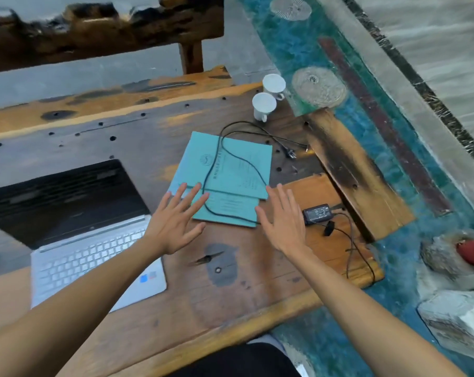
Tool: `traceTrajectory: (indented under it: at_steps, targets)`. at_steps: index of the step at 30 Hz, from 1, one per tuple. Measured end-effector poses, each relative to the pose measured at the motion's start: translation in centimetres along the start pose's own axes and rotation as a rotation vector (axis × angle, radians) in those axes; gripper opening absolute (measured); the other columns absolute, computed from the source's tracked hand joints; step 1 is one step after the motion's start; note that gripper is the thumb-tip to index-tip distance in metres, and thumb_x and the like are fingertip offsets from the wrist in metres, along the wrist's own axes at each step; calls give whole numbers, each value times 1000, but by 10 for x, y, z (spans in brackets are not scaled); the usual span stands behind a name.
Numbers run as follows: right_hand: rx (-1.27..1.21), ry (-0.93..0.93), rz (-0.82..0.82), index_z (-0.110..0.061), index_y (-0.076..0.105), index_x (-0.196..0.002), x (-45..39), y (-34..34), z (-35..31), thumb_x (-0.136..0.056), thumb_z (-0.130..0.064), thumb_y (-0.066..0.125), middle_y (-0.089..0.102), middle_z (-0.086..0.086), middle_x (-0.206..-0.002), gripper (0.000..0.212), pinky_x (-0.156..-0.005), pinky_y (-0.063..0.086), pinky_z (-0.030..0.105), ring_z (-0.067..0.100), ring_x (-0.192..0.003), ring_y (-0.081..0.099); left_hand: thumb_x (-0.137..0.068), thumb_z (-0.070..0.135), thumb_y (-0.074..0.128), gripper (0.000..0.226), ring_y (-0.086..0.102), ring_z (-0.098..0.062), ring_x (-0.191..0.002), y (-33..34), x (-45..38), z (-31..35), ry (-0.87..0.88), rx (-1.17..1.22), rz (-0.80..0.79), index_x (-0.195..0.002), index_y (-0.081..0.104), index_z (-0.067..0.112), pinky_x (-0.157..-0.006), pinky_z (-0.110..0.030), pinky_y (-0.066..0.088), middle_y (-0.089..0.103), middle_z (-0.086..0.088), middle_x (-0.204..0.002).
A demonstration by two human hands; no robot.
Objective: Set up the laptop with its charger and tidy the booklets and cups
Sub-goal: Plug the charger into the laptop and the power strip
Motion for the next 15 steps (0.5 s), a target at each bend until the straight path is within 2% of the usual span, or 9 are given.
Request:
traceTrajectory:
  at_steps: [5,8,11,15]
  targets:
    - [-46,130,-11,-40,16,-160,-50,-18,66,-100,-69,29,8,-10,-171,68,-121,22,51,16,-158,2,-95,67,20,73,-2,-26,-156,-14,-83,27,30,25,-1,-159,1,38,-123,-52,7,-5,9,-168]
    - [-104,188,-6,-39,19,-160,-85,-25,95,-101,-65,32,12,-6,-171,66,-123,22,51,19,-158,6,-95,67,18,73,-6,-25,-155,-20,-136,37,83,20,-28,-159,-2,38,-124,-52,6,-9,10,-168]
    - [-152,275,14,-36,23,-160,-122,-31,120,-103,-57,39,22,0,-169,62,-121,24,48,26,-155,19,-97,64,18,73,-7,-24,-155,-21,-193,47,162,7,-77,-160,-4,35,-125,-50,6,-10,9,-168]
    - [-194,379,19,-28,27,-159,-176,-33,146,-104,-45,45,40,7,-159,60,-109,39,44,30,-142,42,-102,47,37,72,-4,-26,-156,-15,-271,63,222,40,-136,-161,2,24,-125,-48,8,-5,4,-169]
Point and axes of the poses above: each hand's wrist, its own x-axis away from the middle knuckle, its own y-axis out of the palm, z = x × y, the point moved 7 cm from there along -x, towards the middle knuckle
